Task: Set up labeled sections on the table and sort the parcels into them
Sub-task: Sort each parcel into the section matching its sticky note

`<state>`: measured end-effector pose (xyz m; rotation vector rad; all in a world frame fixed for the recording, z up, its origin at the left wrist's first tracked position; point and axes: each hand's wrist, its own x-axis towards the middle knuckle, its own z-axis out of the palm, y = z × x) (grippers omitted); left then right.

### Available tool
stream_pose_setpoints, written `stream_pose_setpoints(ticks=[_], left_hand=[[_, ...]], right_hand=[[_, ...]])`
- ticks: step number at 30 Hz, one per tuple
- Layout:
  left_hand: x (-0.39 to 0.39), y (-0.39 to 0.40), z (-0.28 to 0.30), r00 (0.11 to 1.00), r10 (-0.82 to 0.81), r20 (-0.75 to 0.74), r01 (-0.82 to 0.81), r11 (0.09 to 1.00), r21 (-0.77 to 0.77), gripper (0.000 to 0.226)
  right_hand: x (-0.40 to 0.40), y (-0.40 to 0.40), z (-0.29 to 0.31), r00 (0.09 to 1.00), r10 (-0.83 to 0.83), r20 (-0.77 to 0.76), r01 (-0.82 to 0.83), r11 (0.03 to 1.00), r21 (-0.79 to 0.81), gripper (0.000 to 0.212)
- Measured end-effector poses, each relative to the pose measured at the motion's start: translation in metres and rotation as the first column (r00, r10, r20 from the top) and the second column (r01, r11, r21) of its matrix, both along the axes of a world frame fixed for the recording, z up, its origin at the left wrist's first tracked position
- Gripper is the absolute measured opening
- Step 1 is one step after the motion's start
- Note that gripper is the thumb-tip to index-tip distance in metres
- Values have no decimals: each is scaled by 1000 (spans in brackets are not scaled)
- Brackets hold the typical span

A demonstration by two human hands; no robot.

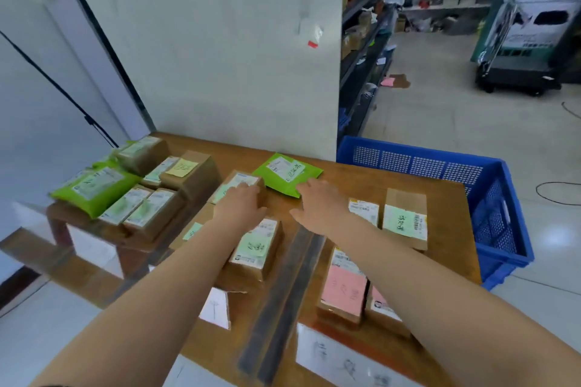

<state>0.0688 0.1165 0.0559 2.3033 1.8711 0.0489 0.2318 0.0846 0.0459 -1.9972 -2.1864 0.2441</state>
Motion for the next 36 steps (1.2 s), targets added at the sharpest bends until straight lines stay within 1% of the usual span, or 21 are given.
stream_pose_setpoints(ticks=[3,6,9,11,14,20,26,28,31,33,36], left_hand=[[-20,35,-9,994,-25,107,28,999,-30,53],[-34,76,-23,985,-85,153,95,994,-57,49],[-42,122,-36,977,-171,127,182,981,-75,42],[-46,153,-43,967,-239,92,246,966,-77,41],[-50,194,-59,957,-279,83,286,955,-81,42],[-47,263,-99,957,-264,121,283,942,-183,47],[-36,318,-142,959,-213,187,256,934,-250,33],[-32,332,-155,963,-178,202,231,931,-283,36],[-28,351,-174,970,-113,216,183,922,-342,43],[-23,361,-181,971,-99,219,180,902,-393,45],[-15,373,-185,970,-108,217,201,857,-475,40]], right_hand=[[-29,36,-5,998,-52,-43,50,998,-45,53],[-48,74,-16,991,-126,-42,122,989,-88,53],[-60,109,-31,976,-217,-23,210,963,-168,53],[-63,133,-41,960,-279,-20,269,940,-208,52],[-66,163,-57,936,-351,-10,339,909,-241,52],[-59,217,-97,887,-462,-3,439,844,-310,51],[-38,271,-141,869,-493,53,488,831,-269,53],[-29,286,-154,860,-507,64,505,823,-261,54],[-14,304,-173,848,-523,86,523,801,-292,56],[-3,313,-182,834,-546,76,540,781,-315,62],[12,325,-186,822,-565,70,546,749,-376,82]])
